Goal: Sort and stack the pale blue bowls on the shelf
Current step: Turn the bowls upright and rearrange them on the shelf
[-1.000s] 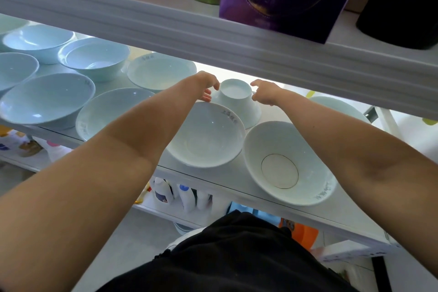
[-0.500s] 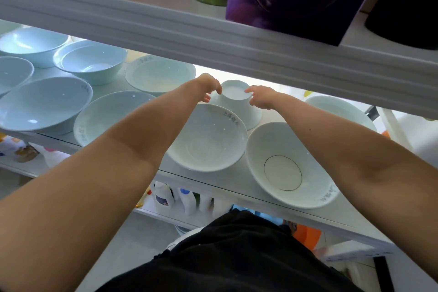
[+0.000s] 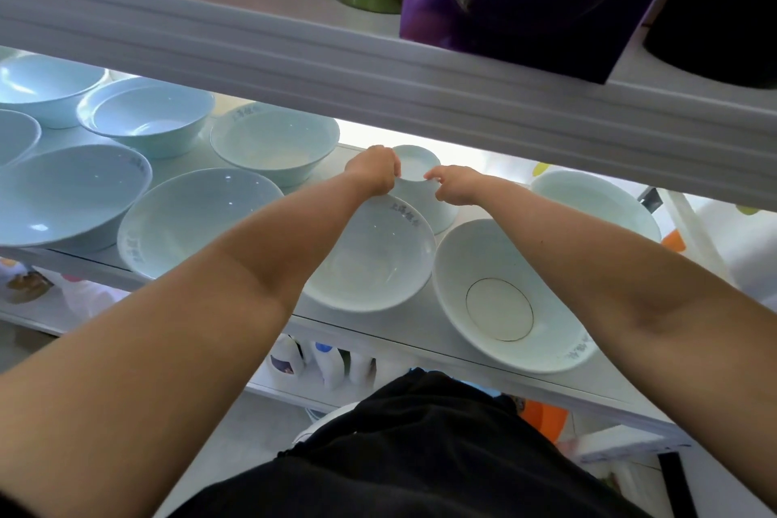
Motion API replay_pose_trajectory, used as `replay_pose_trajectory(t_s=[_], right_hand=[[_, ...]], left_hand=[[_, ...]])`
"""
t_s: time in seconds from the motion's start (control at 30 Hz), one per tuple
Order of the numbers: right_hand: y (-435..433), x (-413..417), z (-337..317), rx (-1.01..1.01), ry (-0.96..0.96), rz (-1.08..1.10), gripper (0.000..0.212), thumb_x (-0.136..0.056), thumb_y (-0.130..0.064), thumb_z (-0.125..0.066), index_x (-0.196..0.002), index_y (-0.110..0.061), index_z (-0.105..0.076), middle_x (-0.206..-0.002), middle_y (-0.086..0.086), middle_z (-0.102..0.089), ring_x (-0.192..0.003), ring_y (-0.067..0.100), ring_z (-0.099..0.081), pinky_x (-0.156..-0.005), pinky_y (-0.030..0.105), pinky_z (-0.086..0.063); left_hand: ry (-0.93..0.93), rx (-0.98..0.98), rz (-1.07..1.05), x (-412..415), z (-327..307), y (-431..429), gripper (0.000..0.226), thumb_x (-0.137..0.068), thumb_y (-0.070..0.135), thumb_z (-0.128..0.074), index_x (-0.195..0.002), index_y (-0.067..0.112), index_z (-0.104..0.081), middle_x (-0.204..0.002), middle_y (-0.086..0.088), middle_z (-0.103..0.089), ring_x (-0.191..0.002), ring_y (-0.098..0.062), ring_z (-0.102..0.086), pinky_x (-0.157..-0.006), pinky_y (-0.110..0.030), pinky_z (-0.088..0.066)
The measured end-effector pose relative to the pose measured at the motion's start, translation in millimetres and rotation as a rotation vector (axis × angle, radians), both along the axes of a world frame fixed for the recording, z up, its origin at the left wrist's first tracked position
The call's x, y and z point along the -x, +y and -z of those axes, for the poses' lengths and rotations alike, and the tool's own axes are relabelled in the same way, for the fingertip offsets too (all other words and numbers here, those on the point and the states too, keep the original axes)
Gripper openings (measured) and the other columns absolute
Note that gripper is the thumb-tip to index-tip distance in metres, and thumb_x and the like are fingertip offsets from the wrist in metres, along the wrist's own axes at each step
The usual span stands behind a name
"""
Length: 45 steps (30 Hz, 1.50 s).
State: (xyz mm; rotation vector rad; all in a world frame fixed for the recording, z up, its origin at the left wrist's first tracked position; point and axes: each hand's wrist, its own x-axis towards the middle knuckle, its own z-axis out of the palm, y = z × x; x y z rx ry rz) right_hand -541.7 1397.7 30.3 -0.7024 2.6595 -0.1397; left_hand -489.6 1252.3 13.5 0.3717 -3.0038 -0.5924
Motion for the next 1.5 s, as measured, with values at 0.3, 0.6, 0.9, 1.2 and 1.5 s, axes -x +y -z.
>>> replay_pose_trajectory(t_s=[0.3, 0.6, 0.9, 1.2, 1.5], right_hand=[[4.1, -0.4, -2.9, -0.006, -0.022, -0.007, 0.056, -0.095, -0.005, -0.037, -0.148, -0.023, -0.028, -0.152, 0.004, -0.032, -0.135, 0.024, -0.036, -0.104, 0.033, -0.036], [9.5, -2.5, -0.6, 0.032, -0.099, 0.061, 0.063, -0.094, -0.01, -0.039, -0.149, -0.033, -0.018, -0.153, 0.002, -0.029, -0.132, 0.027, -0.037, -0.098, 0.043, -0.047], [12.6, -4.0, 8.9, 0.257, -0.206, 0.34, 0.065, -0.094, -0.018, -0.047, -0.149, -0.016, -0.013, -0.141, 0.012, -0.041, -0.119, 0.029, -0.045, -0.097, 0.041, -0.044], [14.0, -1.6, 4.2, 0.578, -0.44, 0.576, 0.045, -0.096, -0.022, -0.05, -0.136, -0.004, -0.038, -0.14, 0.016, -0.043, -0.119, 0.033, -0.054, -0.094, 0.04, -0.049], [2.6, 1.1, -2.8, 1.055, -0.678, 0.772, 0.016, -0.096, 0.003, -0.043, -0.083, -0.005, -0.048, -0.083, 0.009, -0.053, -0.074, 0.022, -0.058, -0.103, 0.039, -0.045]], left_hand=[[-0.042, 0.132, 0.047, 9.4, 1.2, 18.4, 0.017, -0.087, 0.011, -0.061, -0.104, 0.007, -0.062, -0.109, -0.013, -0.063, -0.101, -0.031, -0.059, -0.076, -0.032, -0.046], [-0.001, 0.133, 0.083, 7.9, 1.4, 21.5, 0.015, -0.088, 0.0, -0.051, -0.099, 0.002, -0.059, -0.108, -0.013, -0.066, -0.099, -0.033, -0.06, -0.072, -0.032, -0.041], [0.074, -0.044, -0.032, 8.5, -5.6, 20.5, 0.003, -0.089, 0.008, -0.058, -0.089, 0.005, -0.06, -0.096, -0.013, -0.06, -0.101, -0.033, -0.059, -0.075, -0.029, -0.039], [0.11, -0.341, -0.188, 13.9, -17.4, 11.3, 0.015, -0.088, 0.021, -0.064, -0.097, 0.008, -0.066, -0.112, -0.012, -0.066, -0.106, -0.028, -0.06, -0.088, -0.03, -0.045], [0.127, -0.684, -0.386, 13.9, -23.6, -0.3, 0.036, -0.087, 0.014, -0.066, -0.058, 0.017, -0.043, -0.063, 0.006, -0.045, -0.071, -0.018, -0.05, -0.071, -0.024, -0.04]])
